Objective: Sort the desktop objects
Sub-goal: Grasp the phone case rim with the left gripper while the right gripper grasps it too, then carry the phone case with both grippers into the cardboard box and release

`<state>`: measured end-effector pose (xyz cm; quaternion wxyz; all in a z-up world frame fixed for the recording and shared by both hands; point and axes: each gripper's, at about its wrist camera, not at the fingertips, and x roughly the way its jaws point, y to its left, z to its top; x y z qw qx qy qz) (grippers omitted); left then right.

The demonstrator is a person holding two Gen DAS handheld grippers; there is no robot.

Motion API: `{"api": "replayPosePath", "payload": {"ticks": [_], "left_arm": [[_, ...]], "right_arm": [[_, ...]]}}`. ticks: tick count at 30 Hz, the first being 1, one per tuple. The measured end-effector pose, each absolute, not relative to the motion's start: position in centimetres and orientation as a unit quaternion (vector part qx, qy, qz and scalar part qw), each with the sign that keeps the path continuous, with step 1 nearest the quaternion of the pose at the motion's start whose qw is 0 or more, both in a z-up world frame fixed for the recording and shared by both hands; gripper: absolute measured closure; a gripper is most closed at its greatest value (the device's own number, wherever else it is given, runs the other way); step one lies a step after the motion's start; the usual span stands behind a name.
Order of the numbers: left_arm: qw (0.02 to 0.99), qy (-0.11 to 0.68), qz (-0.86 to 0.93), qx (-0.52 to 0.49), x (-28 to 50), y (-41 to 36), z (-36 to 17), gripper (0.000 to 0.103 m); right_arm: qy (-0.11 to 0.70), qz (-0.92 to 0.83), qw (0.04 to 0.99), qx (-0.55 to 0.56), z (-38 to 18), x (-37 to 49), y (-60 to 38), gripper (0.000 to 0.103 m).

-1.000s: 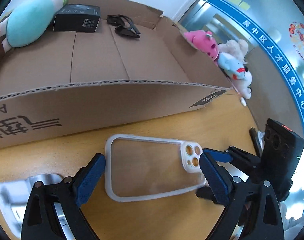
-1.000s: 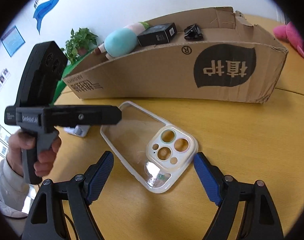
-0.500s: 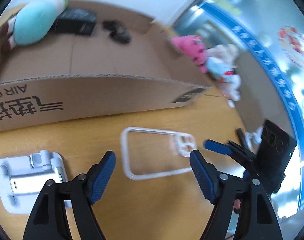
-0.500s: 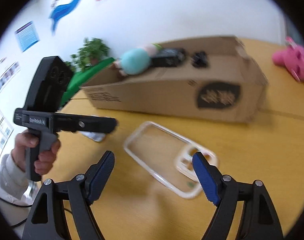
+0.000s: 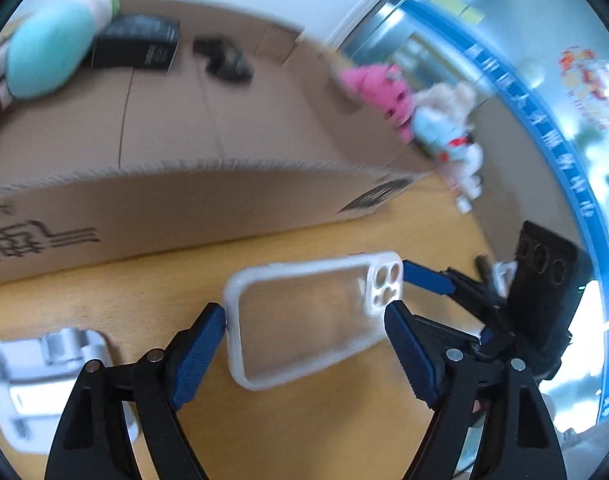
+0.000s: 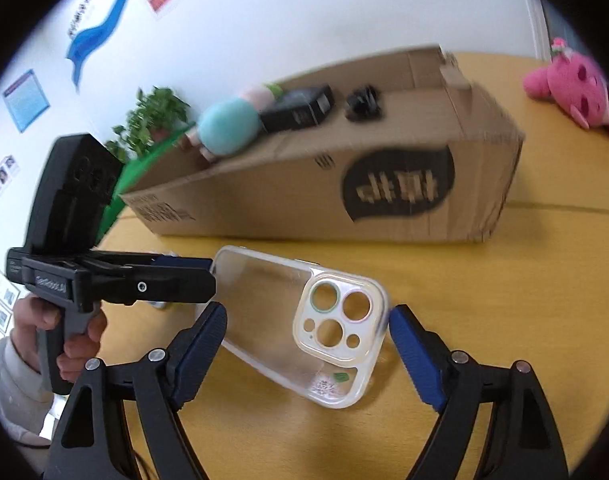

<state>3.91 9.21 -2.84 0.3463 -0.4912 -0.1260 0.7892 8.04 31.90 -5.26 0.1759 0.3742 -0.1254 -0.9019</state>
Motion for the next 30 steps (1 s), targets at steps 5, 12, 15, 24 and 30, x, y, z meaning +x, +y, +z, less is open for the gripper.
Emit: {"api": "replayPosePath", "payload": {"ticks": [5,12,15,24,30], "left_arm": [[0.383,-0.150,0.797,-0.443,7.2,7.0,-0.4,0.022],[0.334,-0.155,0.787,-0.495,6.1,6.9,-3.2,0.025],[0.302,-0.141,0.785,-0.522,4.9,7.5,-4.7,0.045],[0.236,-0.084,0.802,-0.542,4.1,8.8,-5.6,0.094],[0.255,-0.082,0.808,-0.524,5.4,8.6,-4.4,0.098]], "right_arm": [[-0.106,-0.910,0.221,0.334,-3.1,11.8,31.3,0.018],[-0.092,-0.909,0.151,0.377,-5.2,11.1,31.4,0.022],[-0.065,-0.905,0.105,0.407,-6.3,9.0,31.3,0.042],[-0.026,-0.890,0.057,0.451,-8.6,7.4,31.3,0.090],[-0.034,-0.898,0.039,0.436,-7.5,8.6,31.8,0.092]]}}
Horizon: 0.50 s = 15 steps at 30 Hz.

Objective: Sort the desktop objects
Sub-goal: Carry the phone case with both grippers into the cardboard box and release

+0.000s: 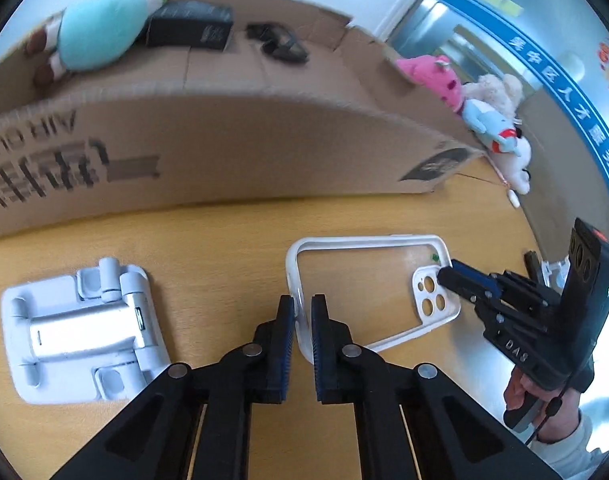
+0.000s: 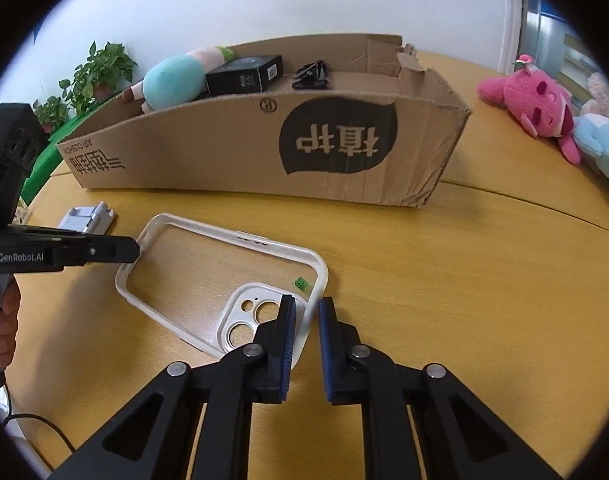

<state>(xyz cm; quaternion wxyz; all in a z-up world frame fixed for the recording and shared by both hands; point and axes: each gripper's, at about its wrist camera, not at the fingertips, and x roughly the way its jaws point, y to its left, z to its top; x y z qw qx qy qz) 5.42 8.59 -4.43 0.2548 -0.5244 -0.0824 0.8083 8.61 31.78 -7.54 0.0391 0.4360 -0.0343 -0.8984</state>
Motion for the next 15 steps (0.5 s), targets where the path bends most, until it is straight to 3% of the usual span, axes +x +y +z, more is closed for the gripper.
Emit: {"api": "replayPosePath", "payload": {"ticks": [9,15], "left_arm": [[0.285,-0.104,0.878,-0.371,4.6,5.9,9.0,0.098],[0.234,-0.085,0.915,-0.317,0.7,1.2,14.6,0.098]], "right_arm": [[0.002,-0.959,0.032,0.283,5.2,7.8,31.2,0.094],[0.012,-0.965,0.080,0.249,9.1,0.7,27.1,0.093]]}}
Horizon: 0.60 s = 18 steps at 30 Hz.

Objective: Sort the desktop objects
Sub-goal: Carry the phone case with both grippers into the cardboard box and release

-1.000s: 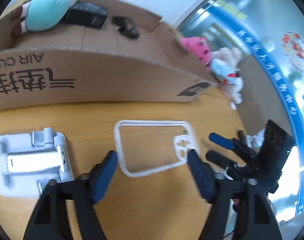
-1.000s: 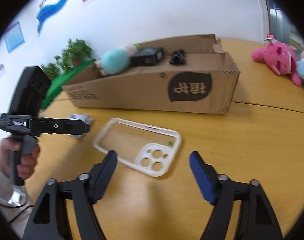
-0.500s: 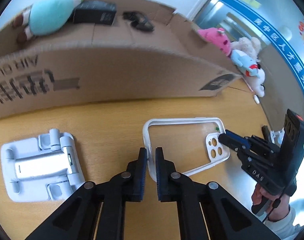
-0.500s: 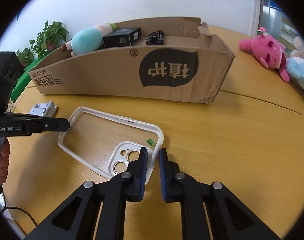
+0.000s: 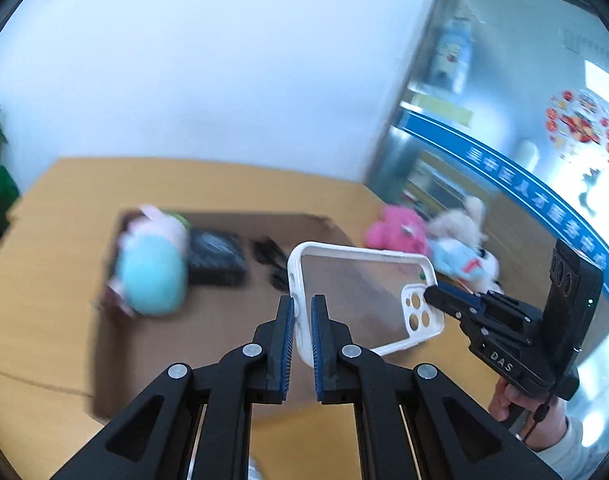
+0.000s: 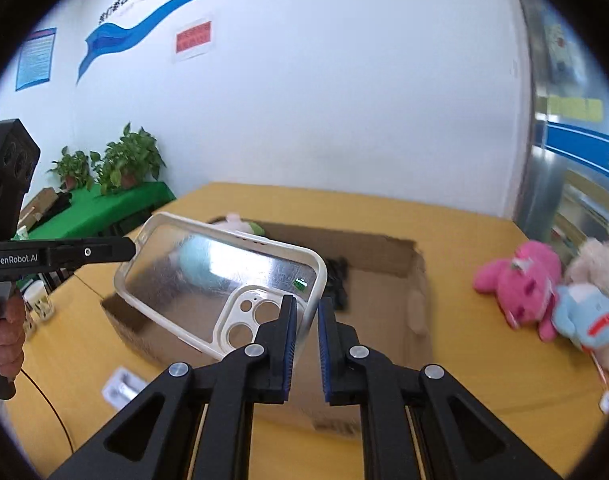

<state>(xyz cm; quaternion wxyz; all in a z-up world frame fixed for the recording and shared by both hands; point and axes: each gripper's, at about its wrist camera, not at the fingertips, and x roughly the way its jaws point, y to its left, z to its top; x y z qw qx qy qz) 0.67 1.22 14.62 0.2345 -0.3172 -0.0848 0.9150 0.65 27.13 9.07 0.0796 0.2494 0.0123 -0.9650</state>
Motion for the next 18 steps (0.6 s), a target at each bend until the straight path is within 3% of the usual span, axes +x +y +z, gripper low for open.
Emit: {"api": "replayPosePath", "payload": {"ticks": [6,11,18], "left_arm": [[0.162,-0.073,0.910,-0.374,-5.7,-4.2,13.4,0.098],[0.113,-0.041,0.875,-0.469,-9.8,-5.6,8.1,0.098],[0.071,0.031,0.824,-0.562,-11.7,-5.8,1.4,0.098]], "right_arm": [[0.014,-0.933,0.145,0.328,5.9,-8.4,22.1,0.091],[0.000,-0.880,0.168,0.445,-0.4,-14.7,19.4,0.091],[0.017,-0.831,0.171,0.529,-4.1,-17.0,17.3,0.091]]}}
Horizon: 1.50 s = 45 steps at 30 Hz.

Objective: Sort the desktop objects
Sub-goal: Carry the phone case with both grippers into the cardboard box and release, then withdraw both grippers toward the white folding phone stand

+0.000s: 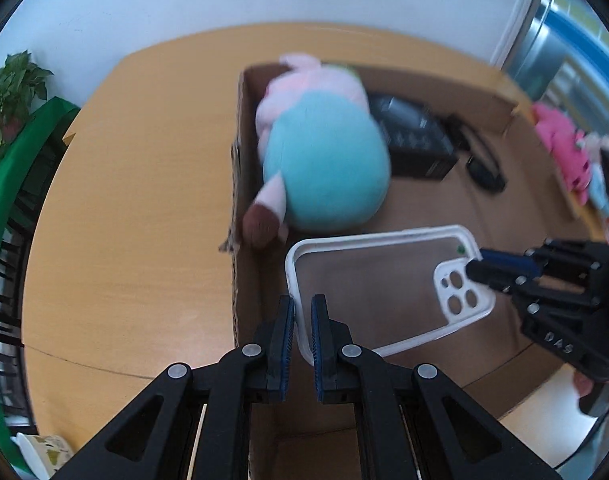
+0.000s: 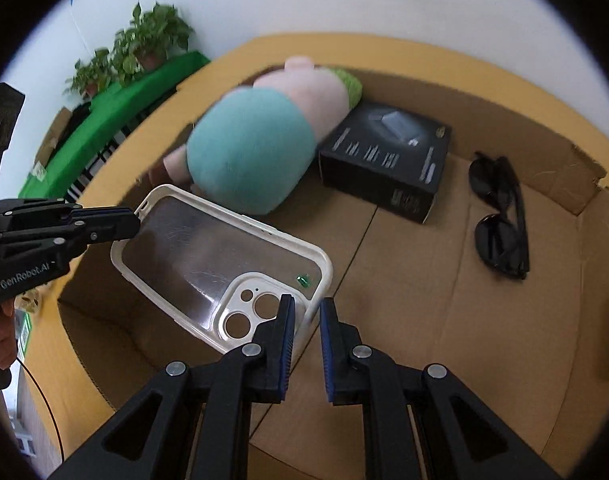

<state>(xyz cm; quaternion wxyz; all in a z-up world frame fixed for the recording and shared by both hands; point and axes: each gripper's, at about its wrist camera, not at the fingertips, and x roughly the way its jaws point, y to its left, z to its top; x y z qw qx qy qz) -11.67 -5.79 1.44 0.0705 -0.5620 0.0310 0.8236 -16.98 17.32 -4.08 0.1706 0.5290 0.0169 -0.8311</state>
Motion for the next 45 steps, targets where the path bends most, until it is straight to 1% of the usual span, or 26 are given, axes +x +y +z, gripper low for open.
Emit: {"api": "replayPosePath", "payload": {"ticks": [6,7,9,12,14,15,16,17,18,19,20,21,22,23,24,25,26,27,30,32,40,45], "left_arm": [[0.049,0.122,0.787,-0.603,-11.7,-4.1,-1.2,0.097],[0.048,0.129,0.783,-0.607,-11.7,-3.9,-1.4,0.097],[0.045,0.141,0.776,-0.613,-11.7,-3.5,-1.8,0.090],[0.041,0.158,0.772,-0.614,-11.7,-2.8,-2.6,0.088],[0.042,0.155,0.775,-0.612,-11.6,-2.7,-2.5,0.087],[0.043,0.143,0.779,-0.609,-11.5,-2.9,-2.3,0.084],[0.044,0.128,0.789,-0.600,-11.1,-3.2,-1.8,0.080],[0.041,0.121,0.800,-0.586,-10.7,-3.4,-1.1,0.065],[0.042,0.117,0.811,-0.571,-10.2,-3.6,-0.4,0.060],[0.049,0.106,0.829,-0.547,-9.2,-3.9,0.8,0.058],[0.045,0.103,0.842,-0.528,-8.3,-4.1,1.7,0.048],[0.034,0.098,0.864,-0.493,-6.7,-4.3,3.2,0.040],[0.032,0.093,0.880,-0.465,-5.5,-4.6,4.2,0.037],[0.037,0.083,0.898,-0.430,-3.8,-4.7,5.4,0.031],[0.042,0.076,0.909,-0.408,-3.2,-4.7,6.2,0.023],[0.045,0.062,0.924,-0.374,-1.5,-4.7,7.2,0.018],[0.046,0.047,0.937,-0.342,0.1,-4.5,8.0,0.009],[0.047,0.036,0.944,-0.324,0.6,-4.4,8.5,0.004],[0.062,-0.013,0.958,-0.280,3.8,-4.0,9.5,0.001],[0.069,-0.026,0.959,-0.273,3.8,-3.6,9.6,0.001],[0.091,-0.018,0.958,-0.270,4.0,-1.0,9.9,0.001],[0.095,-0.022,0.955,-0.280,4.8,-1.2,9.4,0.001]], "right_arm": [[0.027,-0.790,0.173,0.588,-6.4,-17.3,15.8,0.091],[0.030,-0.783,0.170,0.598,-7.0,-17.3,15.6,0.091],[0.037,-0.782,0.164,0.600,-7.0,-17.1,15.5,0.092],[0.031,-0.779,0.153,0.608,-7.0,-17.0,15.7,0.091],[0.018,-0.780,0.148,0.607,-6.7,-16.8,16.1,0.087],[0.009,-0.783,0.149,0.604,-6.5,-16.6,16.4,0.086],[-0.009,-0.788,0.158,0.595,-6.0,-16.3,16.7,0.078],[-0.029,-0.795,0.173,0.581,-5.3,-15.6,17.1,0.065],[-0.035,-0.804,0.179,0.565,-4.4,-14.8,17.5,0.059],[-0.029,-0.820,0.176,0.544,-3.3,-13.7,17.8,0.051],[-0.014,-0.840,0.166,0.516,-2.0,-12.2,18.2,0.048],[0.002,-0.860,0.154,0.486,-0.6,-10.7,18.5,0.045],[0.015,-0.878,0.140,0.457,0.5,-9.1,18.8,0.036],[0.031,-0.902,0.117,0.415,2.1,-6.7,19.3,0.027],[0.041,-0.917,0.096,0.385,2.9,-5.2,19.6,0.024],[0.050,-0.929,0.074,0.360,3.4,-4.1,19.9,0.024],[0.059,-0.940,0.048,0.334,4.2,-3.0,20.1,0.023],[0.060,-0.946,0.027,0.317,4.8,-2.3,20.4,0.022],[0.038,-0.952,-0.008,0.302,5.8,-0.5,21.2,0.022],[0.018,-0.952,-0.009,0.306,5.7,0.0,21.7,0.022],[0.021,-0.952,-0.036,0.302,4.6,0.7,22.7,0.022],[0.013,-0.952,-0.027,0.305,4.4,1.1,23.0,0.022]]}}
